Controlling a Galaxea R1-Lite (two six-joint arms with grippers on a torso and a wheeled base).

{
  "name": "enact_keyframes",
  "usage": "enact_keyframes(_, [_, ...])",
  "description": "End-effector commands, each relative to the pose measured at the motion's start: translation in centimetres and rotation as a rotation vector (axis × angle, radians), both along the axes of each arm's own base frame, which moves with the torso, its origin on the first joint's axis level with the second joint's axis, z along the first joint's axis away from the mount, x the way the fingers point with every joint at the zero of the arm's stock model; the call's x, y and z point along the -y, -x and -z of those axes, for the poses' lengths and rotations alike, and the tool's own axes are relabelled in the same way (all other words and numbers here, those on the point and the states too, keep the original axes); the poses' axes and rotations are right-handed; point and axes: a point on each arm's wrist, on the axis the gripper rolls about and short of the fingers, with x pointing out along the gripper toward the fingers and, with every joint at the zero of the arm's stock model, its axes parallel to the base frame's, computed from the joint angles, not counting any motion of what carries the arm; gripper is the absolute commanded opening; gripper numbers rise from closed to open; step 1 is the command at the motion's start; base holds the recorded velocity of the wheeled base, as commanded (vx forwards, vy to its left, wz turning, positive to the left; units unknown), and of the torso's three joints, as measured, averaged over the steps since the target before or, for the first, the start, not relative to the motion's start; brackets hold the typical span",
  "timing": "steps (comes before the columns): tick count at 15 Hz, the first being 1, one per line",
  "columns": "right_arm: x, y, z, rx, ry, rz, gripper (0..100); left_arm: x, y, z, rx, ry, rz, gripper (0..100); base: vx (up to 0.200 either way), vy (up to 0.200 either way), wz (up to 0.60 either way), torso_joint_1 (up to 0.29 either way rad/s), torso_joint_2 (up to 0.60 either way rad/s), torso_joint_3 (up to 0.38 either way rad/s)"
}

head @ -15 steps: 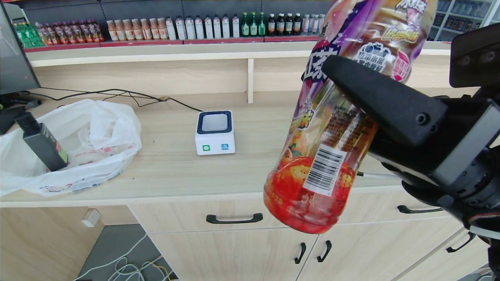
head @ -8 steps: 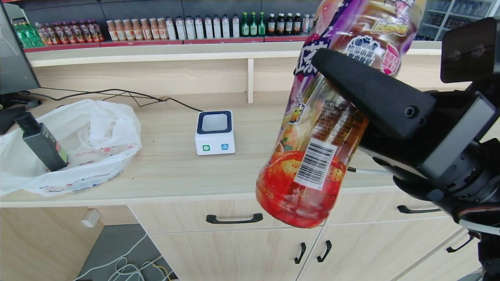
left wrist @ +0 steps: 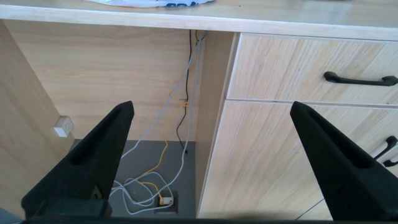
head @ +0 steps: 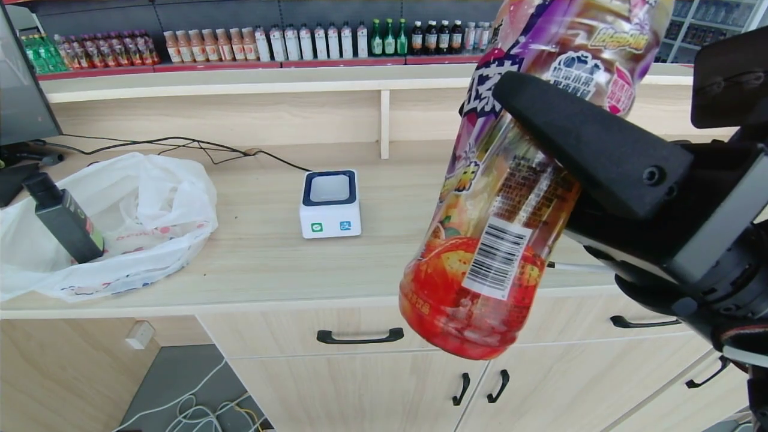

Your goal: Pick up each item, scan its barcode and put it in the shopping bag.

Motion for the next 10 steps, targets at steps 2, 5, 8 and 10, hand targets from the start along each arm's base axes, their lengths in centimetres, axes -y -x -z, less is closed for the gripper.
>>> enact_keyframes(2, [0.02,0.07,-0.03,0.002,-0.001,-0.001,0,0.0,0.0,0.0,0.0,0.0,0.0,100,0.0,0.0,0.0,0.0,0.0,0.0])
enact_keyframes(5, [0.03,0.08,0.04,0.009,0.003,0.005,0,0.0,0.0,0.0,0.0,0.0,0.0,100,0.0,0.0,0.0,0.0,0.0,0.0])
enact_keyframes(8, [0.03,0.08,0.04,0.031,0.008,0.021,0,0.0,0.0,0.0,0.0,0.0,0.0,100,0.0,0.0,0.0,0.0,0.0,0.0])
enact_keyframes(10, [0.15,0.01,0.75,0.05,0.035,0.076,0,0.0,0.0,0.0,0.0,0.0,0.0,100,0.0,0.0,0.0,0.0,0.0,0.0])
